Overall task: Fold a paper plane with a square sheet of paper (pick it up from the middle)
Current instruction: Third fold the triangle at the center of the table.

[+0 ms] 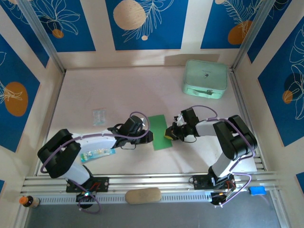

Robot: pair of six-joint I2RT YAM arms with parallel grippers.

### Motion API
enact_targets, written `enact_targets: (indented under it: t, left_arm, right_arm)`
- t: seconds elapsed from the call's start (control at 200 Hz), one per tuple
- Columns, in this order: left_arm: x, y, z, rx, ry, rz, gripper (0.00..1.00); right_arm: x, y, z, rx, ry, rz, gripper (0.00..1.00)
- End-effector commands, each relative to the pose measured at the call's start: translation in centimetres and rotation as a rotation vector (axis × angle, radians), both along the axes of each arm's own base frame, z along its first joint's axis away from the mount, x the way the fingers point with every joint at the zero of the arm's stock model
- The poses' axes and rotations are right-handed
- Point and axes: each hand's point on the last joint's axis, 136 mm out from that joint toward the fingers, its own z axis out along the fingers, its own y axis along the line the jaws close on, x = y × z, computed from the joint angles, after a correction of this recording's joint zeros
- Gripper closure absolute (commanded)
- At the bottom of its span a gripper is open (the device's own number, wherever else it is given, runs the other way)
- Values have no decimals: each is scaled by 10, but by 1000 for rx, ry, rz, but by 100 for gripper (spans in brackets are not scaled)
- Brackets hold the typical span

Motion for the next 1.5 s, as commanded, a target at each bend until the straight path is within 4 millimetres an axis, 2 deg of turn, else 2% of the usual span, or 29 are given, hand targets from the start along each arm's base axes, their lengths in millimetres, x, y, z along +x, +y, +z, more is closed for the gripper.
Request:
enact_targets:
  t: [0.0,0.645,0.875,1.495]
  left_arm:
    - [4,-3,-7,-30,33,22,60]
    - [14,-18,-24,-63,99,43,66]
    - [15,-24,-27,-90,120,46,71]
    - [18,-31,-26,-138,139,58,78]
  right_arm:
    - [-24,-11,-22,-63,122,-26,92]
    - [-24,-13,-22,-63,119,-27,93]
    - [-23,-13,-22,-63,117,-27,93]
    - [-23,-15,-22,-64,113,-31,93]
